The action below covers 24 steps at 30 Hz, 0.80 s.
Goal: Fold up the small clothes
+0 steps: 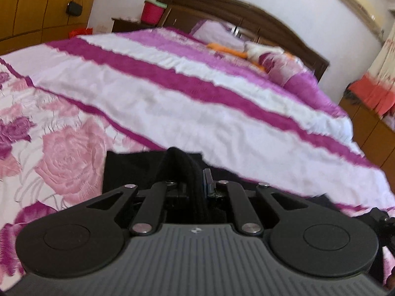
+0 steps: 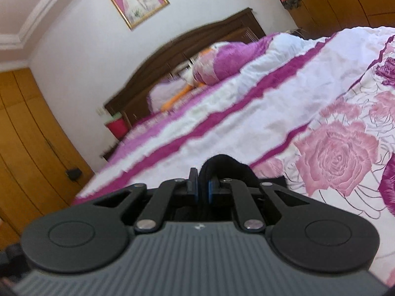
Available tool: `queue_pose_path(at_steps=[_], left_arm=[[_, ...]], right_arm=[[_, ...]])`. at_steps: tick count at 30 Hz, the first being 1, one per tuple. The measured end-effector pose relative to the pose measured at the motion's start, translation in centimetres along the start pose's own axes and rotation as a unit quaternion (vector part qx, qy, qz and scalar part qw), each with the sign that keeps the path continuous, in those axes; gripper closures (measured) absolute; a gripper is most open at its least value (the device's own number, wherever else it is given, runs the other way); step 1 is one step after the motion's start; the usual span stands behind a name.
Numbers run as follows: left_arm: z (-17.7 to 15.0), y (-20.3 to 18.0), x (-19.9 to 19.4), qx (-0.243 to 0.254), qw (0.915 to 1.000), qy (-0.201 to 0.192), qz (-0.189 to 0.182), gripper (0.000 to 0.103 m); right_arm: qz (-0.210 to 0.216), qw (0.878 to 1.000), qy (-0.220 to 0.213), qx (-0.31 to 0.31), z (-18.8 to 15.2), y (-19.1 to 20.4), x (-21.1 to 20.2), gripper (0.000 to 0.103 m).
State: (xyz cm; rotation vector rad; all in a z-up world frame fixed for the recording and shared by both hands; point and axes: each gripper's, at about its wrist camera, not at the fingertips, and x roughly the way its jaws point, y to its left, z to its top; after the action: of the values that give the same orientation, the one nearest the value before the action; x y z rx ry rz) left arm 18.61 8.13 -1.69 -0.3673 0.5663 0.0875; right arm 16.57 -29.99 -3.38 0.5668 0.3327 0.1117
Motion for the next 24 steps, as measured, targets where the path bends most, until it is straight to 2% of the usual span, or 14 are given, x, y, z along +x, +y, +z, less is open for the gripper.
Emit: queue_pose_path(at_steps=[3,6,9,12,15,20,24], left_arm=[[-0.9,0.8,2.2,0.011,0.9996,0.024,0.013,0.091],[-1.6,1.1,2.9,0.028,0.9992,0.025,0.008,0.091],[-1.8,1.1,2.8,0.049,0.9985,0.024,0.004,0.088],[-1.7,1.2,1.9,0.05,0.9984,0.024,-0.005,0.083],[-1.6,1.5,0.8,0.051,0.9984,0.025,0.001,0.078],[-1.4,1.9,-1.6,0.04,0.999,0.021,0.002,0.07],[-1.5,2.1,-3.7,0.042,0.999,0.014,0.008,0.063]], right_arm=[[-0.03,0.999,0.023,-0.013,-1.1,-0.8,1.8,0.092],[-0.035,0.998,0.051,0.002,-2.0,-2.2,3.1,0.091],[-0.027,0.998,0.056,0.019,-2.4,-2.9,3.2,0.092],[-0.026,0.998,0.059,0.022,-2.4,-2.9,3.0,0.092],[-0.034,0.997,0.07,0.019,-2.1,-2.4,2.5,0.091],[-0.039,0.996,0.08,0.029,-1.6,-2.1,0.9,0.075],[-0.037,0.995,0.083,0.045,-1.2,-2.3,-0.9,0.072]])
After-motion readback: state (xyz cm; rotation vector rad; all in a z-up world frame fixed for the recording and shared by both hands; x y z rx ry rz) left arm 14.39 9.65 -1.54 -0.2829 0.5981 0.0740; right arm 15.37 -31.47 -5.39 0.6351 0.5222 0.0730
